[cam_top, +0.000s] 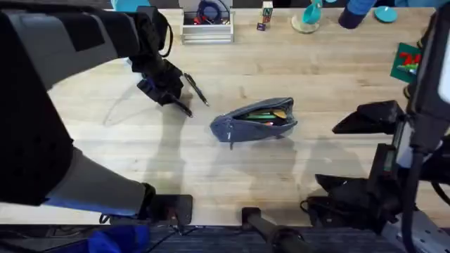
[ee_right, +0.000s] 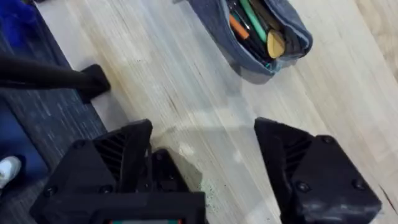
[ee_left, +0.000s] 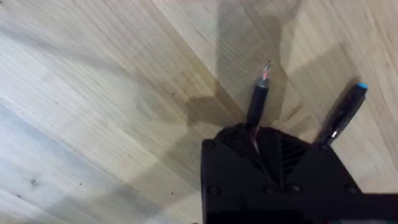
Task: Unzip the bag, pick up the pens from the table one at a time and place them inside, then zip the bag closed.
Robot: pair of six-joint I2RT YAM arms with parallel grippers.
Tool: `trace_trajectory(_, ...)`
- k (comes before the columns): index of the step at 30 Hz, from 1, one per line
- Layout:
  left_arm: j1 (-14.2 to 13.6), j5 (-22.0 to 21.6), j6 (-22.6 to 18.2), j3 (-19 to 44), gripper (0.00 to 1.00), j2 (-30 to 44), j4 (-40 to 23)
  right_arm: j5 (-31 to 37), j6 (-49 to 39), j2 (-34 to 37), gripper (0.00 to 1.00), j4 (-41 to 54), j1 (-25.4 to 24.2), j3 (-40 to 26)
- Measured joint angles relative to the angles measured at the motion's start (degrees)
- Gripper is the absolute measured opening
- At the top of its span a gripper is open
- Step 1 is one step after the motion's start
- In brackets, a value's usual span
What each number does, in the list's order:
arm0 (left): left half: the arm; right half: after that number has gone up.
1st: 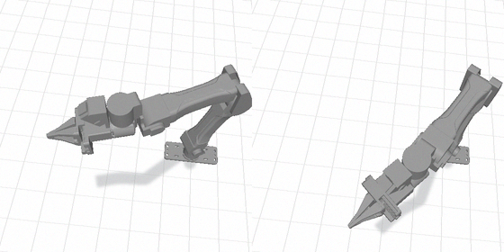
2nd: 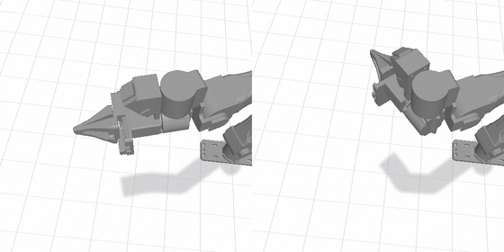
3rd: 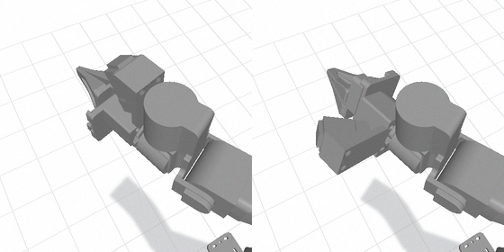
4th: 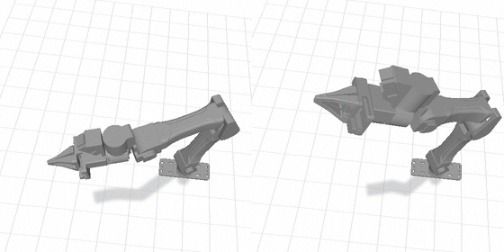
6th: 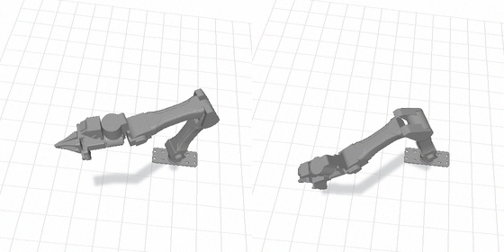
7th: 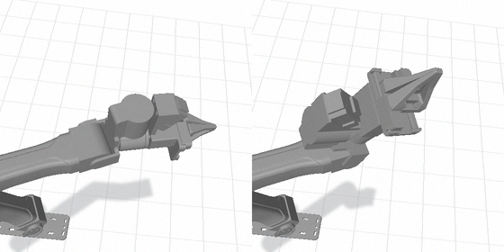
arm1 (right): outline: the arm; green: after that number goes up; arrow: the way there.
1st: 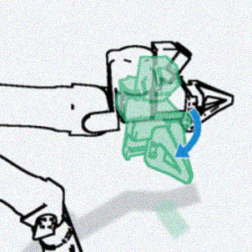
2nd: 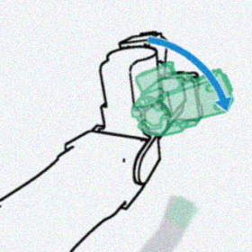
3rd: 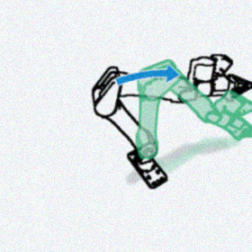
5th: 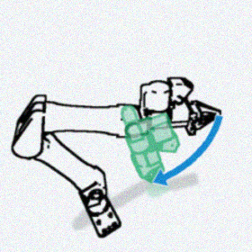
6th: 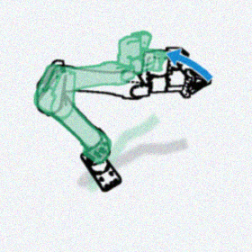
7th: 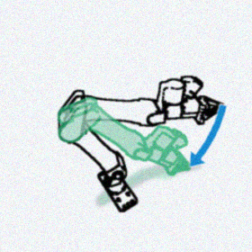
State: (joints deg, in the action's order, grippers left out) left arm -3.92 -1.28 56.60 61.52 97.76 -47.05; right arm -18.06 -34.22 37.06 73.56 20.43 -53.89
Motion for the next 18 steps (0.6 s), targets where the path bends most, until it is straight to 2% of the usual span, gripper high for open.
trace_trajectory(4, 0.0, 0.1, -0.6, 0.3, 0.043, 0.0, -0.5, 0.0, 0.0, 0.0, 0.996, 0.0, 0.0, 0.0)
trace_trajectory(7, -0.1, 0.6, -2.7, 0.7, 0.043, -0.1, -2.5, 0.0, 0.0, 0.0, 0.998, 0.0, 0.0, 0.0)
trace_trajectory(12, -0.5, 1.6, -7.8, 2.6, 0.043, -3.5, -5.2, 0.0, 0.0, 0.0, 0.997, 0.0, 0.0, 0.0)
trace_trajectory(16, -0.6, 1.8, -12.6, 6.5, 0.043, -10.3, -6.2, 0.0, 0.0, 0.0, 0.997, 0.0, 0.0, 0.0)
trace_trajectory(18, -0.7, 2.2, -16.4, 8.5, 0.043, -13.9, -6.1, 0.0, 0.0, 0.0, 0.997, 0.0, 0.0, 0.0)
